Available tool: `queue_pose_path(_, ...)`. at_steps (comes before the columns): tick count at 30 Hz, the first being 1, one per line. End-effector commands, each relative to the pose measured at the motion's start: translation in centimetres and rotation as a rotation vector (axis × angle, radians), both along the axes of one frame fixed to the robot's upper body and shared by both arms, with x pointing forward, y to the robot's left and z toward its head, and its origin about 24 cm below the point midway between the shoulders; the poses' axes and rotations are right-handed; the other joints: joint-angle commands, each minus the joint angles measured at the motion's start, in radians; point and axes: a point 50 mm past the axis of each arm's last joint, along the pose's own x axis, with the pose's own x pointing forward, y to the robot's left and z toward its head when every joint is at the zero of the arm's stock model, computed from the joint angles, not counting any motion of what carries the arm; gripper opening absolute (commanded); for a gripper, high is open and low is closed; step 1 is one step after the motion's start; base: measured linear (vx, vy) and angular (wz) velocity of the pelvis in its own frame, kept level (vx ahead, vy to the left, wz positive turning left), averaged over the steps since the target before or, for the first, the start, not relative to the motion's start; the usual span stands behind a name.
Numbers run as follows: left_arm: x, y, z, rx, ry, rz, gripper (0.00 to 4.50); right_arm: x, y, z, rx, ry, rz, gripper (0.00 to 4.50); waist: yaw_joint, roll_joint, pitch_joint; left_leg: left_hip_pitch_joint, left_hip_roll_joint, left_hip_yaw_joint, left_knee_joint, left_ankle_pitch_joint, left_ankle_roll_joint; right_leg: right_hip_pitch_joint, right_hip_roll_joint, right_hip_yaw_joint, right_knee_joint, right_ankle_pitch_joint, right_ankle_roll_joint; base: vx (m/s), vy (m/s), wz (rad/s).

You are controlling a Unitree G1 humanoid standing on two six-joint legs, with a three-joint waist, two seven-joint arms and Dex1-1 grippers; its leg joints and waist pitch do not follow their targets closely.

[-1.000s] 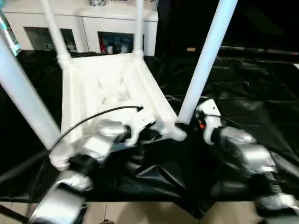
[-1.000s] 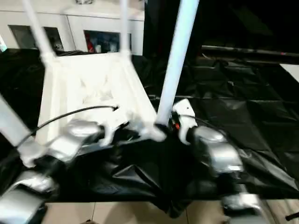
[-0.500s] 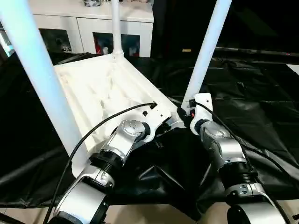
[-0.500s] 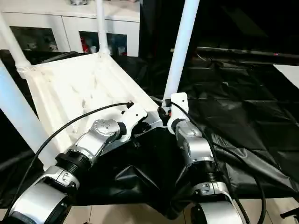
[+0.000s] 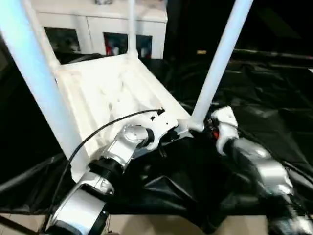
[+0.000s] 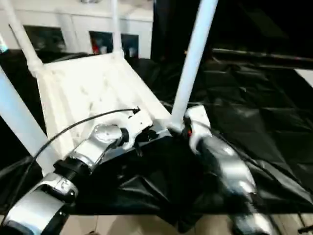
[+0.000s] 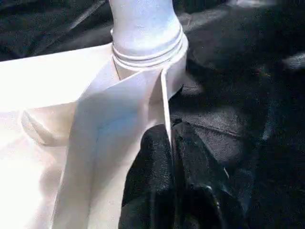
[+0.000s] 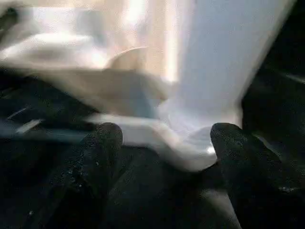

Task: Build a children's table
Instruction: Rotate leg to tighten

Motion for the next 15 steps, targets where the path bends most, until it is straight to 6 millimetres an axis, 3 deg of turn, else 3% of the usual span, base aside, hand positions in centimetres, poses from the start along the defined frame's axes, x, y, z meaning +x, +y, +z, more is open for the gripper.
queue_pose_path(1, 0.0, 0.1, 0.3, -0.032, -0.012, -0.022, 0.0, -0.4, 0.2, 1.0, 0.008, -0.022, 0.053, 3.27, 0.005, -0.009, -0.053, 0.004, 0.002, 0.006, -0.066, -0.332, 0.018, 0.045, -0.03, 0.021, -0.083, -0.311, -0.136, 0.0, 0.0, 0.0)
queue_pose_path(6, 0.1, 0.6, 1.0, -0.107, -0.073, -0.009, 0.0, -2.0, 0.6, 1.8, 0.031, -0.027, 0.133, 3.27, 0.007, -0.004, -0.048, 0.005, 0.002, 0.005, -0.066, -0.33, 0.019, 0.041, -0.032, 0.022, -0.089, -0.351, -0.128, 0.0, 0.0, 0.0)
queue_pose_path(7, 0.0, 0.7, 1.3, -0.143, -0.076, -0.001, 0.0, -2.1, 0.8, 1.9, 0.038, -0.031, 0.142, 3.27, 0.008, 0.002, -0.049, 0.003, 0.004, 0.003, -0.068, -0.327, 0.02, 0.041, -0.032, 0.022, -0.085, -0.336, -0.132, 0.0, 0.0, 0.0)
queue_pose_path(8, -0.1, 0.9, 1.6, -0.179, -0.062, 0.002, 0.44, -2.0, 1.0, 2.0, 0.044, -0.038, 0.137, 3.31, 0.006, -0.001, -0.051, 0.0, 0.003, 0.004, -0.067, -0.315, 0.017, 0.043, -0.032, 0.022, -0.082, -0.315, -0.138, 0.0, 0.0, 0.0)
queue_pose_path(9, -0.5, 1.4, 1.9, -0.208, -0.041, -0.009, 0.55, -1.7, 1.3, 2.0, 0.053, -0.044, 0.118, 3.31, 0.002, 0.001, -0.052, -0.005, 0.004, 0.003, -0.069, -0.298, 0.013, 0.045, -0.034, 0.022, -0.074, -0.285, -0.157, 0.0, 0.0, 0.0)
queue_pose_path(11, -1.4, 2.0, 2.0, -0.225, -0.004, -0.027, 0.55, -1.2, 1.6, 1.9, 0.058, -0.048, 0.094, 3.31, 0.004, 0.004, -0.057, 0.0, 0.006, 0.006, -0.065, -0.28, 0.011, 0.041, -0.033, 0.022, -0.07, -0.25, -0.177, 0.0, 0.0, 0.0)
queue_pose_path(13, -2.2, 2.6, 2.1, -0.232, 0.022, -0.033, 0.88, -0.7, 1.9, 1.9, 0.066, -0.049, 0.082, 3.31, 0.0, 0.009, -0.061, 0.0, 0.009, 0.009, -0.059, -0.22, 0.015, 0.039, -0.027, 0.022, -0.053, -0.124, -0.217, 0.0, 0.0, 0.0)
queue_pose_path(15, -3.5, 3.5, 2.2, -0.251, 0.048, -0.032, 1.0, -0.2, 2.4, 1.9, 0.076, -0.053, 0.087, 3.31, 0.0, 0.011, -0.058, -0.003, 0.008, 0.011, -0.059, -0.199, 0.021, 0.039, -0.024, 0.021, -0.048, -0.083, -0.229, 0.0, 0.0, 0.0)
